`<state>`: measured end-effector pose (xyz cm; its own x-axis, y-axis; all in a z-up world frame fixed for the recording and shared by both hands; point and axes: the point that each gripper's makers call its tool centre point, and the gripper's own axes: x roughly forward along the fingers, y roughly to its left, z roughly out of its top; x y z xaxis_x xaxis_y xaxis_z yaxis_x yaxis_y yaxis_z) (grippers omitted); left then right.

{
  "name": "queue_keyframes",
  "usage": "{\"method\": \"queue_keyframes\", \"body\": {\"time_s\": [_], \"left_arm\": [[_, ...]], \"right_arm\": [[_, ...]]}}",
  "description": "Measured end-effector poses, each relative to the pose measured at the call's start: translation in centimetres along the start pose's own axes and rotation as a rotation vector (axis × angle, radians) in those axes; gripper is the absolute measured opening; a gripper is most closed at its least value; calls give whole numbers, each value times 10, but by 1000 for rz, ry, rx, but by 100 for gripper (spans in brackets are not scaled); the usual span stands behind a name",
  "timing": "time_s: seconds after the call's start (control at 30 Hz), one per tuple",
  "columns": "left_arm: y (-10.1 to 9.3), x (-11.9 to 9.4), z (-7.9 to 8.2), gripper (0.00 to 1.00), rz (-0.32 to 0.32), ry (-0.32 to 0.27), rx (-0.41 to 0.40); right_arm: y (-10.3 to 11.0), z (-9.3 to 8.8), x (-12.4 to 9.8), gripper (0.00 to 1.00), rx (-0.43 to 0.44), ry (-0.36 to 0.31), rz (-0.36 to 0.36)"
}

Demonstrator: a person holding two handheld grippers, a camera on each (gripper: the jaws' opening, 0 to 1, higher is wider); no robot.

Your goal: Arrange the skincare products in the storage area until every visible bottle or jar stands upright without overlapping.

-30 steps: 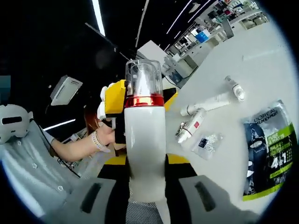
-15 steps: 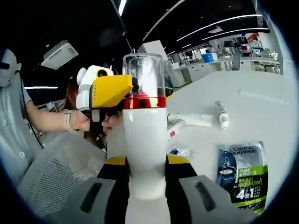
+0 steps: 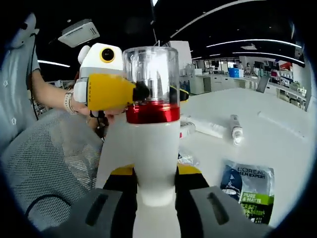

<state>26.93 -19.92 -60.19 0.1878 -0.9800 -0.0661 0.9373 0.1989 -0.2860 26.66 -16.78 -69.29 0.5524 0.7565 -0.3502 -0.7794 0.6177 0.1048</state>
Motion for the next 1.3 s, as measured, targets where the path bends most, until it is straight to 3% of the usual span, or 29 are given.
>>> {"method": "queue_keyframes", "body": {"time_s": [0.2,0.4,0.53,0.77,0.9,0.97,1.03,1.17,1.3], "left_arm": [[-4,6,-8,27,37,32,122],[1,4,-9,27,56,14,112],[1,2,-10,27,55,17,126],[-1,2,-10,28,40,6,168],[-2,3,-9,29,-3,-12,102],[0,4,-8,30,2,-5,112],[-1,4,-9,30,-11,1,126],[-3,5,-16,32,-40,47,177],[-4,5,-14,39,-73,58,179]], "right_arm": [[-4,-5,4,28,-40,-18,-3],[-7,-6,4,28,-63,-14,7],[-10,-7,5,28,-144,29,17],[-9,-8,5,30,-108,34,6],[-10,-11,4,31,-59,56,-32],[-13,-17,4,32,-56,82,-58],[-13,-16,2,35,-46,69,-70],[-19,-16,-5,53,23,78,-102],[-17,-16,-22,51,-9,106,-116]]}}
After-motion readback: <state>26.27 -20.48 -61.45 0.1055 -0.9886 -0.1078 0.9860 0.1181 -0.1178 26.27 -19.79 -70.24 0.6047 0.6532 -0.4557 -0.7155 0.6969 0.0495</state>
